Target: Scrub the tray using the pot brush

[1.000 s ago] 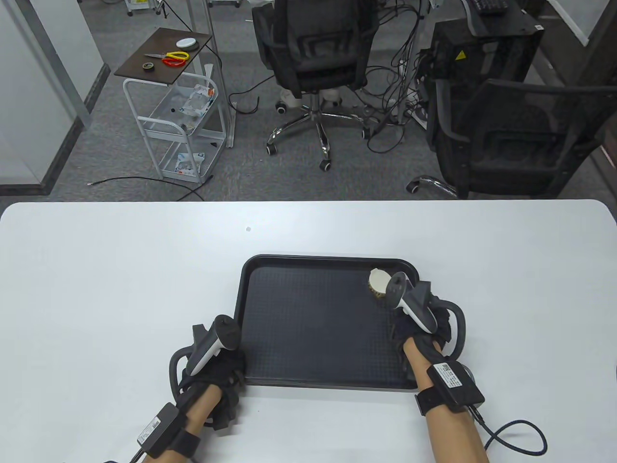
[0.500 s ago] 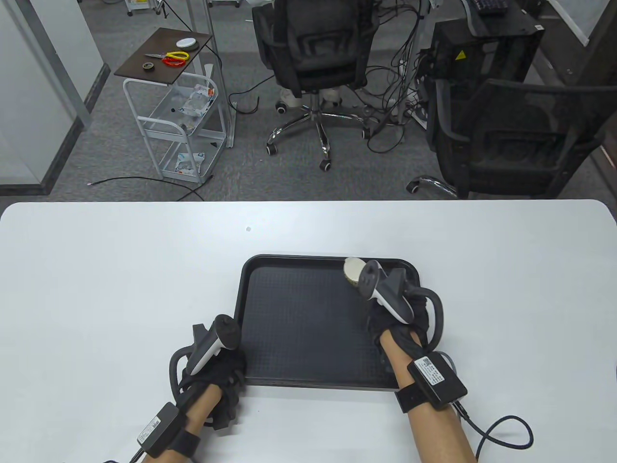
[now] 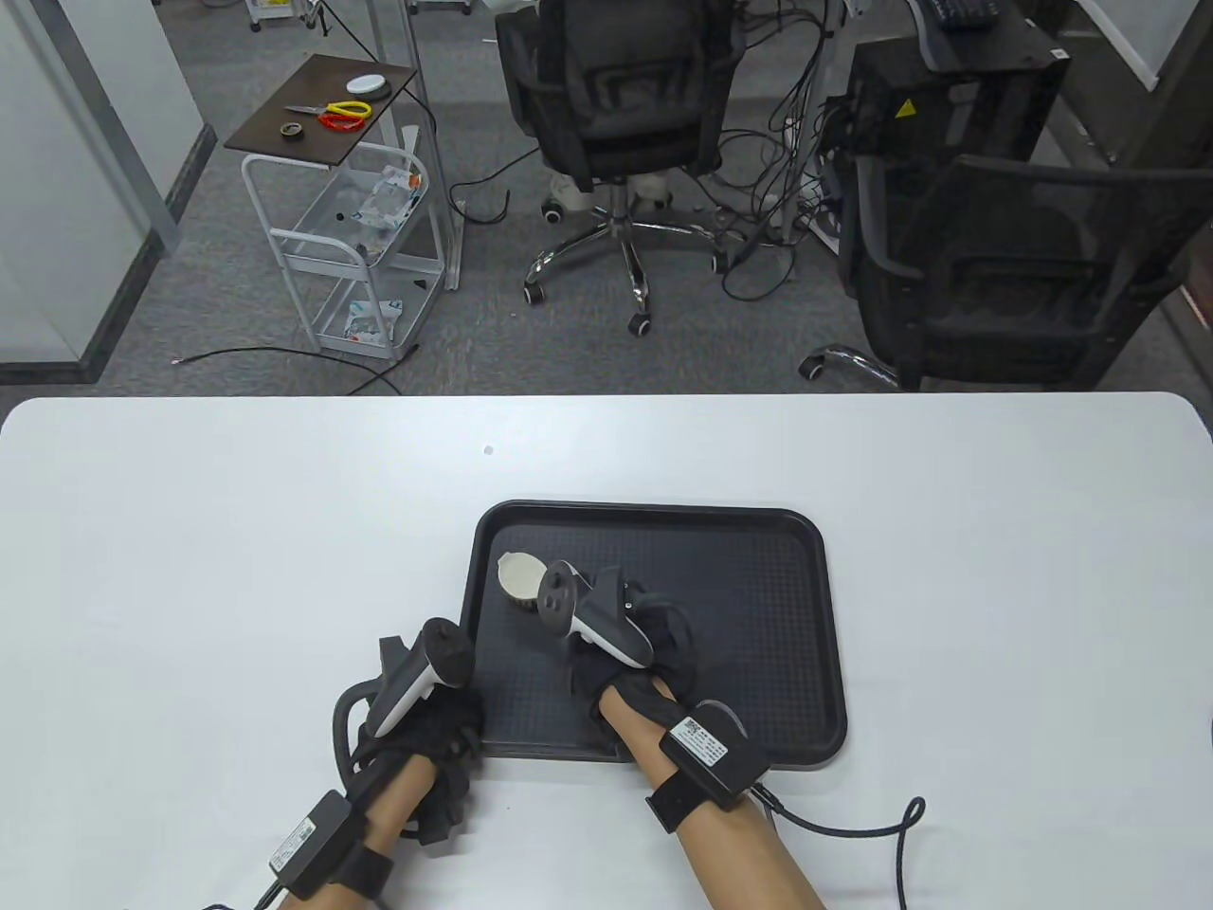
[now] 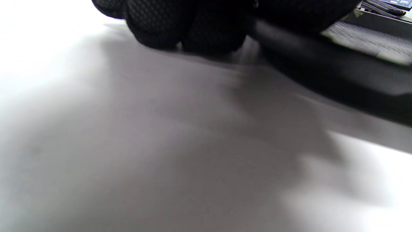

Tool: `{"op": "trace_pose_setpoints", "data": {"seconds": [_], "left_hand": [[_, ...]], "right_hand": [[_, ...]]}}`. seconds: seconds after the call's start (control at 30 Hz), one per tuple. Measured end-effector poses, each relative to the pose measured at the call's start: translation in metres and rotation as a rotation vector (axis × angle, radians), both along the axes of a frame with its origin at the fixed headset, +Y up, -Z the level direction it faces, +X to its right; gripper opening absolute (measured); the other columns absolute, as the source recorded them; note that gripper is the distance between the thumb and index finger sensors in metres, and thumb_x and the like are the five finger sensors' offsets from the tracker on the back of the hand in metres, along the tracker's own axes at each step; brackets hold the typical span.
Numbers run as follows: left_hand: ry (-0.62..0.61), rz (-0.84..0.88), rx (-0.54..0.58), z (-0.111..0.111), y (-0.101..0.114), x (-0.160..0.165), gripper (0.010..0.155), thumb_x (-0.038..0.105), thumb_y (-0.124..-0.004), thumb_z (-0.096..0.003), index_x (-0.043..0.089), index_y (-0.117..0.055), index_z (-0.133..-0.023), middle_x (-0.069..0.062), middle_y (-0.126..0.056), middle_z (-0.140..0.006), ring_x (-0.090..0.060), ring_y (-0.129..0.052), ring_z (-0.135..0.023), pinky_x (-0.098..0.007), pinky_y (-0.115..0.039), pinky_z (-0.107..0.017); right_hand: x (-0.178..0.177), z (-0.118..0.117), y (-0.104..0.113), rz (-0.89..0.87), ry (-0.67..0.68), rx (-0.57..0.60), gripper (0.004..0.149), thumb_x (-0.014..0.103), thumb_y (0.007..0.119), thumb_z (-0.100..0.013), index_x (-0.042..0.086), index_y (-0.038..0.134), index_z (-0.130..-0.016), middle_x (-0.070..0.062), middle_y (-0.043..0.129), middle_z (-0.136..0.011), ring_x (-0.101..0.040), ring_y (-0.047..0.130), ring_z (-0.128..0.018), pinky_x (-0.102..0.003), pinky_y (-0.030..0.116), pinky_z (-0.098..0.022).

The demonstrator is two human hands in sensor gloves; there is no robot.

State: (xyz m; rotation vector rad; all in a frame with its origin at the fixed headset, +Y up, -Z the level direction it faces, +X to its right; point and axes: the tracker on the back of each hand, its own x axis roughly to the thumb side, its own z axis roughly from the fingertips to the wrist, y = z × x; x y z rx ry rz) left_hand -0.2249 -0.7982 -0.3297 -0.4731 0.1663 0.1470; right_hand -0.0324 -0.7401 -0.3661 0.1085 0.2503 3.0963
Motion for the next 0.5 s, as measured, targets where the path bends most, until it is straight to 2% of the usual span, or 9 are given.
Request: {"op": "trace_pose_setpoints", "data": {"seconds": [0.13,0.23,0.5], "left_hand": [[0.0,-0.001,0.001,0.0,0.0,0.0,0.076,0.049,-0.07,-0.0468,0.017,-0.036,-0.107,0.0,-0.078,-0.065,-0.021,-0.079,-0.06,-0.052,-0.051,-0.071],[0.0,0.0,0.0,0.0,0.0,0.0,0.076,0.049,-0.07,-0.0469,0.017,-0.035,-0.107,0.0,-0.078,-0.065,-0.021,-0.078,-0.06,-0.052,-0.051,-0.071],[0.001,-0.005,0.002,0.0,0.0,0.0,0.076,0.049,-0.07,-0.0468,0.017,-0.036,-0.107,0.0,-0.078,-0.065,-0.021,-0.079,-0.06,-0.052,-0.051,-0.071]], "right_hand": [[0.008,0.003,-0.006,-0.008,-0.004,-0.005,0.055,0.027,0.075,-0.049,0.032,0.063,-0.102,-0.008,0.071,-0.097,-0.025,0.086,-0.072,-0.045,0.079,-0.051],[0.033,0.004,-0.008,-0.005,-0.038,0.004,0.054,0.026,0.076,-0.049,0.032,0.064,-0.101,-0.008,0.072,-0.097,-0.026,0.087,-0.071,-0.046,0.079,-0.049],[0.139,0.008,-0.003,-0.002,-0.231,-0.03,0.053,0.025,0.078,-0.048,0.032,0.067,-0.1,-0.009,0.074,-0.096,-0.028,0.087,-0.07,-0.047,0.079,-0.049]]}}
